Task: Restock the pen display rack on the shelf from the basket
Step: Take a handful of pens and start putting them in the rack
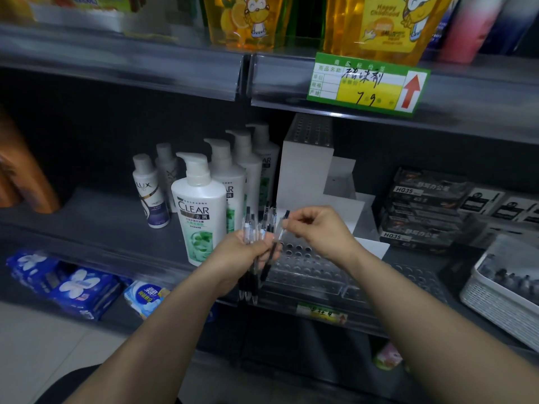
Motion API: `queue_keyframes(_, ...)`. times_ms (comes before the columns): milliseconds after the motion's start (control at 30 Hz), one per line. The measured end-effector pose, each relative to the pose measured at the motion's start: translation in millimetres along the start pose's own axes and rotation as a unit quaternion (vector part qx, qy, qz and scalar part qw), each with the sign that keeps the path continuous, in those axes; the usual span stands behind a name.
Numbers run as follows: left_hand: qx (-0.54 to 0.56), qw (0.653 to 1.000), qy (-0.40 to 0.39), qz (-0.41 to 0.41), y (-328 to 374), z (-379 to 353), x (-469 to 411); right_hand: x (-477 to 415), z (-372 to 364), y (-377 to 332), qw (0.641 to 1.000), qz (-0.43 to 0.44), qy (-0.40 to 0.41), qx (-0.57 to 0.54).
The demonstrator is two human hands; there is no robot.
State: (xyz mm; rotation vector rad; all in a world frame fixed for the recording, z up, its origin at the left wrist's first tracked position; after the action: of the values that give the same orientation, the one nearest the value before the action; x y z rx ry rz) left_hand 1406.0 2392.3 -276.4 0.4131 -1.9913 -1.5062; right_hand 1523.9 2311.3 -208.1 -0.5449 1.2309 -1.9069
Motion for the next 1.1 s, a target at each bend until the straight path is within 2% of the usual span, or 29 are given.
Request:
queue_keyframes(133, 0.016, 0.999, 0.04, -0.003, 5.0, 15.9, -2.8, -4.1, 42.3, -4.5, 0.995, 0.011, 0.093, -0.028)
queue_keyframes(200, 0.025, 0.999, 0.044, -0.001, 6.2, 18.0, -2.3, -7.2, 56.3, -5.9, 0.99, 0.032, 0.138, -0.01)
queue_keyframes(300, 0.022, 0.999, 0.047, 0.013, 4.1, 16.2, -2.7, -9.6, 56.0, -7.9, 0.984, 0.053, 0.164, 0.034)
queue_keyframes(533, 0.061, 0.997, 0.03, 0.039, 1.9, 11.7, -2.7, -20.9, 25.8, -9.3, 0.979, 0.078, 0.136, 0.134)
queue_keyframes(767, 0.03, 0.999, 0.025, 0.004, 7.9, 13.0, -3.4, -30.4, 6.1, 4.2, 0.971, 0.071, 0.101, 0.205)
queue_keyframes(933, 0.059, 0.998, 0.018, -0.005, 7.7, 12.2, -3.9, -29.7, 4.7, 7.6, 0.974, 0.059, 0.1, 0.193)
queue_keyframes(1100, 0.011, 1.0, 0.025, -0.01, 5.6, 16.0, -4.7, -25.4, 5.6, 8.9, 0.975, 0.049, 0.097, 0.195)
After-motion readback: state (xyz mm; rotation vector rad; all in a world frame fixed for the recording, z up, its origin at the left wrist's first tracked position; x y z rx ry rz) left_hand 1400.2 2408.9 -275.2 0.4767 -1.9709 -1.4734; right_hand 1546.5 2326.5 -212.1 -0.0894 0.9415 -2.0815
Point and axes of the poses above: each hand's wrist, its own x-axis away from the middle knuckle, its own z-axis out of the back of the hand, y = z × x, the point moved 10 cm from there along -x, towards the middle knuckle, and after that the axes turned 2 degrees about x, right-handed, at the moved point
